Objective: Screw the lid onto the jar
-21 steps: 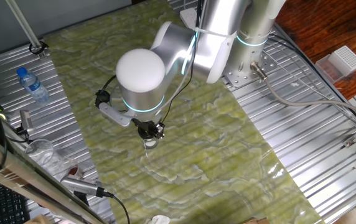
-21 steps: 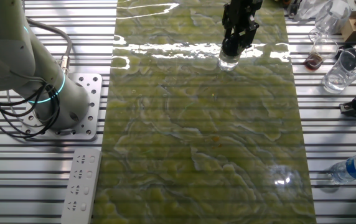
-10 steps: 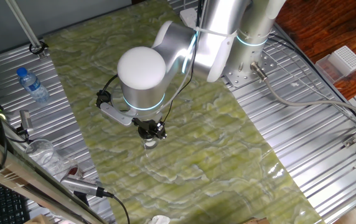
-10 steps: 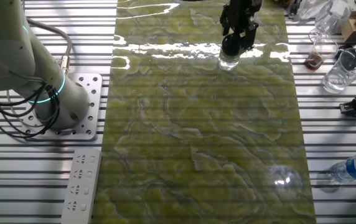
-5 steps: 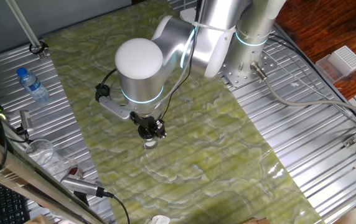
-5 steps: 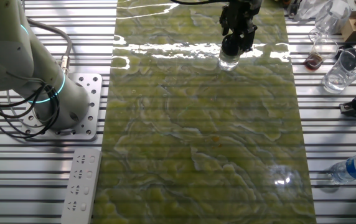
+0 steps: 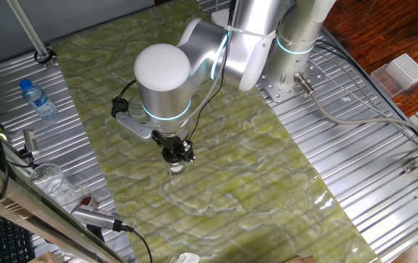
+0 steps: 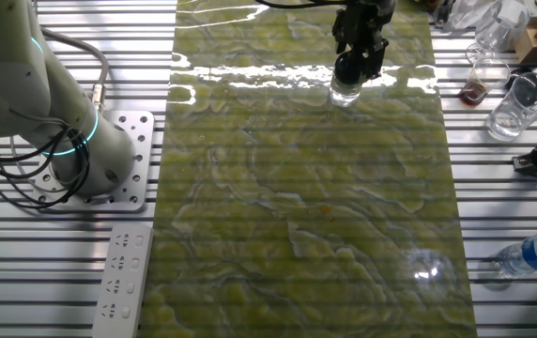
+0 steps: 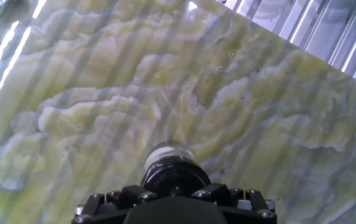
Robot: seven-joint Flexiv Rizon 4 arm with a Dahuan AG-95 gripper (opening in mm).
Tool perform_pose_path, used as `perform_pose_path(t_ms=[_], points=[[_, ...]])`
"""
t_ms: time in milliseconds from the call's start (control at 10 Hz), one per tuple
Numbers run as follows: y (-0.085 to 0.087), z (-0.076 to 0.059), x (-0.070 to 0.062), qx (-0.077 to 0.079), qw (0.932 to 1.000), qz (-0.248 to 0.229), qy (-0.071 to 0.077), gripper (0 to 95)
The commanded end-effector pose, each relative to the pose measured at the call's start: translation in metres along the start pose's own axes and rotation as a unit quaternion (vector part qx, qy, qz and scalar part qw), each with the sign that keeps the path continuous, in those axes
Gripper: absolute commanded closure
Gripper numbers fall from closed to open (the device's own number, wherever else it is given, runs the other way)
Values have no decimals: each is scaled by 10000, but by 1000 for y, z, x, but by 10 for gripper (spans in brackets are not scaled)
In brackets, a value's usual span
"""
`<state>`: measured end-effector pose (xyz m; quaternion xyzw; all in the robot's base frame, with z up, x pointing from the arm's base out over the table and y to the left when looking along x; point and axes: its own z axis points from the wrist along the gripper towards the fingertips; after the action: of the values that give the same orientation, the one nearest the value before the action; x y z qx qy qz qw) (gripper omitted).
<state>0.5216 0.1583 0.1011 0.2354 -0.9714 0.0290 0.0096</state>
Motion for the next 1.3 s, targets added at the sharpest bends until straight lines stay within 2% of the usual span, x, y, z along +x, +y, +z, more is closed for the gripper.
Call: perform_pose_path(t_ms=[100, 300, 400, 900, 1100, 1300], points=[[0, 0, -1, -6, 10000, 29, 14, 190], [0, 0, -1, -29, 10000, 24, 72, 190], [0, 0, -1, -37, 9999, 28, 95, 380], [0, -1, -2, -52, 9998, 70, 160, 380], [0, -1, -2, -2, 9994, 140, 331, 380], [0, -1, -2, 46, 9990, 218, 388, 380]])
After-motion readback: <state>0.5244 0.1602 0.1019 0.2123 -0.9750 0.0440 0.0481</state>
